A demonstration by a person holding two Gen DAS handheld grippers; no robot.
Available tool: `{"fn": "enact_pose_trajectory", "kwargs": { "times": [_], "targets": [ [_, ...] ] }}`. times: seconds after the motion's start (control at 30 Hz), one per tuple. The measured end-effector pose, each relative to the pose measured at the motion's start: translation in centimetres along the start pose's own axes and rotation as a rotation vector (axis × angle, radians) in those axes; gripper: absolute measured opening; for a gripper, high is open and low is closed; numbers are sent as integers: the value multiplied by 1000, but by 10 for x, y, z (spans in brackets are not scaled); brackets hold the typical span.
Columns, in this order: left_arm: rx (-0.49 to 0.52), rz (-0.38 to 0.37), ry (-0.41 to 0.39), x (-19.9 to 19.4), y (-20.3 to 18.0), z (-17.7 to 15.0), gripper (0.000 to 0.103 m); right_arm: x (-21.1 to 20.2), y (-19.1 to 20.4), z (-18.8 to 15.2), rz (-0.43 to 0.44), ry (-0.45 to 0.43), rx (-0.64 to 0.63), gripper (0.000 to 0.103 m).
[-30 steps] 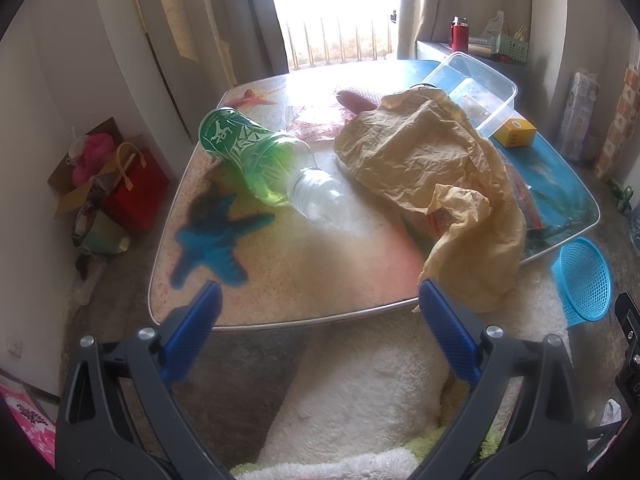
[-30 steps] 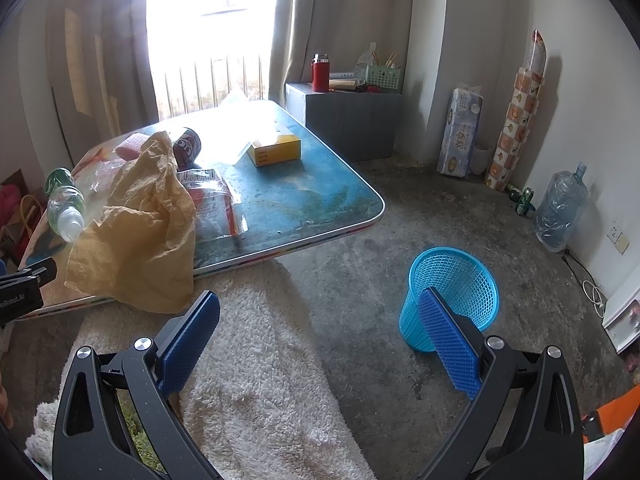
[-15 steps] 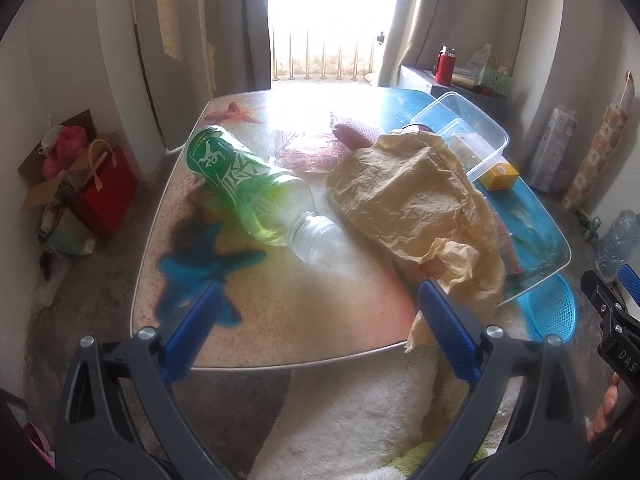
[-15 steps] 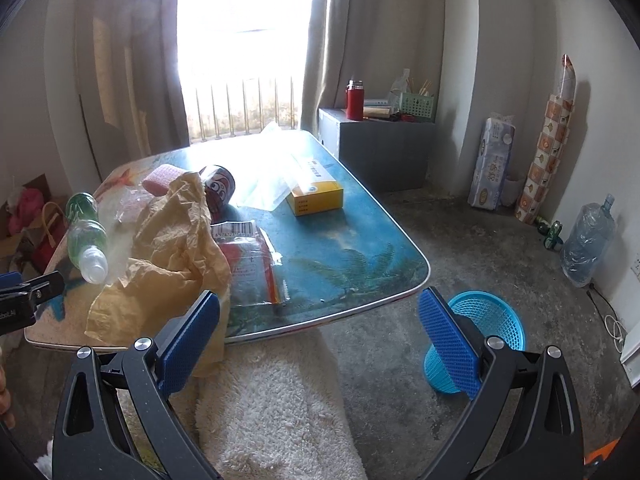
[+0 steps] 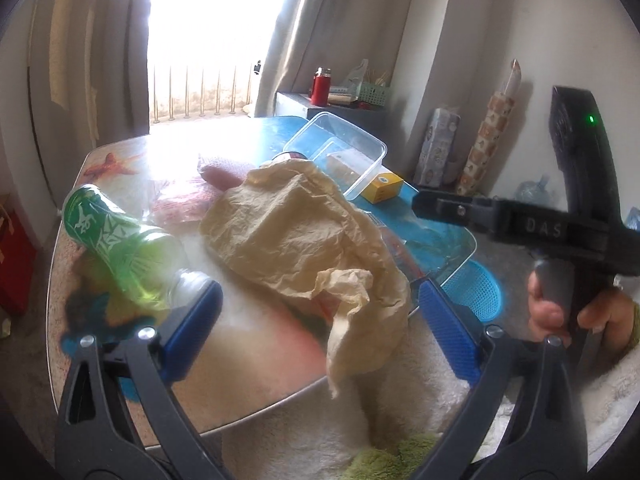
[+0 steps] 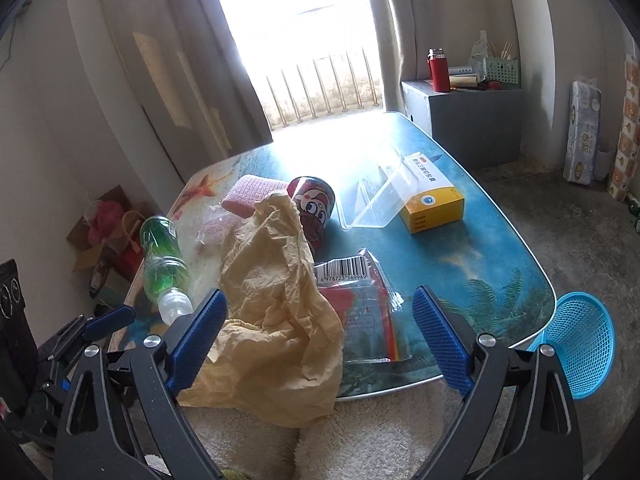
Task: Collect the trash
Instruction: 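Move the right tool toward the crumpled tan paper bag, then close the right gripper on the tan paper bag and lift it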
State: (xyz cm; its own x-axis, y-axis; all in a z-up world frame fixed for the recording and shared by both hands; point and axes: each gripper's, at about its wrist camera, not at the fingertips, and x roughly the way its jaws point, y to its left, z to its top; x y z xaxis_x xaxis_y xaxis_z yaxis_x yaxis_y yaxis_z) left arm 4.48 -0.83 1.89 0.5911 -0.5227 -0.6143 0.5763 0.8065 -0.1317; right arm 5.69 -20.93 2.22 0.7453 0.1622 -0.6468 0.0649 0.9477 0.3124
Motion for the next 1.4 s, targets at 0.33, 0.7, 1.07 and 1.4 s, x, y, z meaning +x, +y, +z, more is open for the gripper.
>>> {"fn": "enact_pose_trajectory", "kwargs": {
  "times": [0.33, 0.7, 1.07, 1.4],
  "targets": [
    [292, 24, 125, 45, -41, -11, 54, 50, -1, 20, 101, 111, 17, 59],
    [214, 38, 120, 38, -20, 12, 0, 62, -12, 29, 168, 121, 51, 39],
    [-66, 41, 134, 57, 41, 74, 0, 27, 14, 28, 217, -18, -174, 56],
    [-175, 52, 209, 92, 67, 98, 0, 63, 36, 47, 259, 47, -354, 80]
  ]
}}
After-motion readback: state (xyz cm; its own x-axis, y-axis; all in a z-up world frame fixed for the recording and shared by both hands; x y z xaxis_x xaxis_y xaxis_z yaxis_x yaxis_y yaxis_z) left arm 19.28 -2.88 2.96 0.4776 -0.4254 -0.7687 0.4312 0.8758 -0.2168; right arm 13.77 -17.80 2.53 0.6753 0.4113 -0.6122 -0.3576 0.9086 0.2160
